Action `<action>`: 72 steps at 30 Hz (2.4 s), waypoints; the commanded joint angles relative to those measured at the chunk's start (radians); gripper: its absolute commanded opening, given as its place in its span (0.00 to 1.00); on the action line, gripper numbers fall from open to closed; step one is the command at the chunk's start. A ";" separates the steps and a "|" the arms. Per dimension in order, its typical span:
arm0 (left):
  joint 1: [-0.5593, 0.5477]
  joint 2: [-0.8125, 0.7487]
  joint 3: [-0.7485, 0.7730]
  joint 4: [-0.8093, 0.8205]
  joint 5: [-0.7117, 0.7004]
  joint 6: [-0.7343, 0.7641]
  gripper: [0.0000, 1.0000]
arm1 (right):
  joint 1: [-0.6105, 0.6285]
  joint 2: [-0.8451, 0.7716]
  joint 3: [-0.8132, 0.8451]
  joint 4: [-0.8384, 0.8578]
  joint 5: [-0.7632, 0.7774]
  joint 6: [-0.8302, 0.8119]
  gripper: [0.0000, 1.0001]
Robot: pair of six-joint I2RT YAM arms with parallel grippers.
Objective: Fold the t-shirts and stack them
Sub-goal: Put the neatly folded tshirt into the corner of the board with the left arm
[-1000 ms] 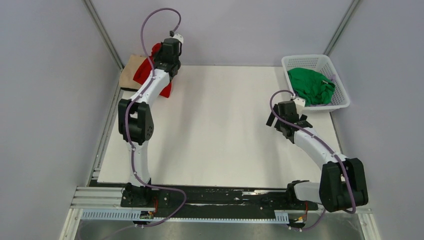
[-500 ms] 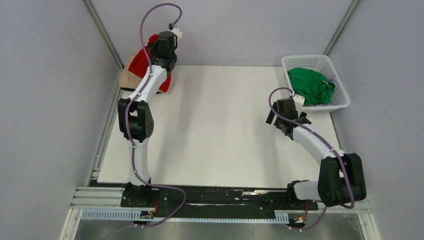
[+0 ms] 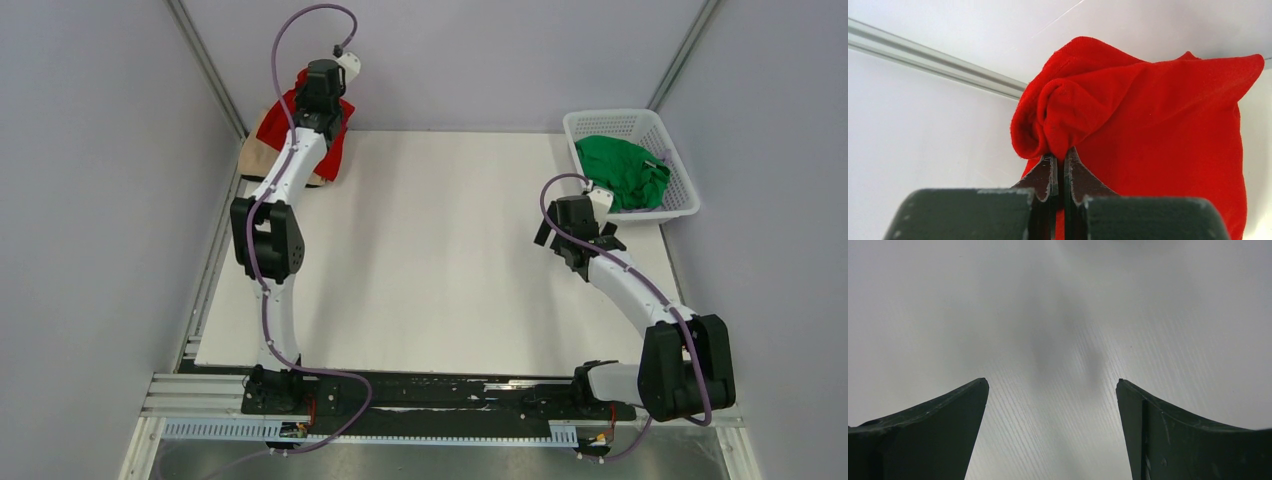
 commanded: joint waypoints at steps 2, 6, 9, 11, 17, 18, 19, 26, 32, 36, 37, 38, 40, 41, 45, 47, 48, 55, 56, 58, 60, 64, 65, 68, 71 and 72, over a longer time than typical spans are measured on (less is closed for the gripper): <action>0.051 -0.036 0.014 -0.003 0.105 -0.026 0.00 | -0.005 -0.009 0.053 -0.022 0.034 -0.015 1.00; 0.103 -0.013 0.025 -0.045 0.226 -0.057 0.00 | -0.004 0.007 0.066 -0.040 0.044 -0.011 1.00; 0.142 0.018 0.033 -0.051 0.278 -0.054 0.00 | -0.004 0.024 0.080 -0.058 0.052 -0.006 1.00; 0.160 0.046 0.049 -0.047 0.300 -0.038 0.00 | -0.004 0.038 0.090 -0.065 0.056 -0.005 1.00; 0.240 0.141 0.148 -0.048 0.375 -0.053 0.00 | -0.005 0.092 0.133 -0.106 0.074 0.011 1.00; 0.254 0.161 0.158 -0.043 0.391 -0.057 0.00 | -0.005 0.102 0.142 -0.116 0.079 0.015 1.00; 0.260 0.173 0.181 -0.042 0.395 -0.057 0.00 | -0.004 0.107 0.151 -0.126 0.084 0.019 1.00; 0.315 0.261 0.229 0.038 0.398 -0.071 0.00 | -0.004 0.146 0.195 -0.159 0.098 0.031 1.00; 0.337 0.302 0.243 0.109 0.397 -0.097 0.00 | -0.003 0.203 0.250 -0.187 0.086 0.050 1.00; 0.365 0.305 0.257 0.132 0.398 -0.100 0.00 | -0.002 0.211 0.258 -0.191 0.077 0.059 1.00; 0.371 0.304 0.257 0.138 0.403 -0.100 0.00 | -0.003 0.213 0.260 -0.193 0.072 0.060 1.00; 0.375 0.302 0.256 0.142 0.406 -0.102 0.00 | -0.003 0.215 0.263 -0.193 0.070 0.062 1.00; 0.382 0.294 0.243 0.158 0.419 -0.105 0.00 | -0.003 0.219 0.268 -0.195 0.066 0.063 1.00; 0.387 0.287 0.227 0.188 0.427 -0.110 0.09 | -0.003 0.220 0.270 -0.197 0.065 0.065 1.00; 0.392 0.270 0.215 0.212 0.435 -0.158 0.89 | -0.002 0.219 0.274 -0.203 0.056 0.069 1.00; 0.392 0.257 0.214 0.203 0.449 -0.187 0.98 | -0.003 0.211 0.274 -0.203 0.050 0.073 1.00; 0.392 0.253 0.214 0.196 0.453 -0.209 0.99 | -0.003 0.206 0.272 -0.203 0.049 0.075 1.00; 0.367 0.176 0.139 0.176 0.426 -0.323 1.00 | -0.002 0.160 0.247 -0.199 0.047 0.083 1.00; 0.360 0.171 0.115 0.159 0.417 -0.336 1.00 | -0.003 0.155 0.242 -0.195 0.046 0.084 1.00; 0.350 0.158 0.093 0.103 0.407 -0.385 1.00 | -0.003 0.145 0.234 -0.190 0.042 0.080 1.00; 0.338 0.139 0.076 0.049 0.404 -0.446 1.00 | -0.003 0.135 0.223 -0.182 0.032 0.080 1.00; 0.328 0.063 -0.007 0.002 0.453 -0.593 1.00 | -0.003 0.115 0.205 -0.165 0.018 0.078 1.00; 0.327 0.043 -0.060 0.009 0.465 -0.635 1.00 | -0.003 0.106 0.199 -0.159 0.019 0.077 1.00; 0.323 -0.047 -0.161 0.067 0.544 -0.709 1.00 | -0.003 0.075 0.192 -0.150 0.017 0.075 1.00; 0.303 -0.099 -0.184 -0.013 0.493 -0.734 1.00 | -0.006 0.030 0.187 -0.140 0.017 0.081 1.00; 0.288 -0.132 -0.190 -0.034 0.468 -0.764 1.00 | -0.007 0.011 0.183 -0.130 0.005 0.080 1.00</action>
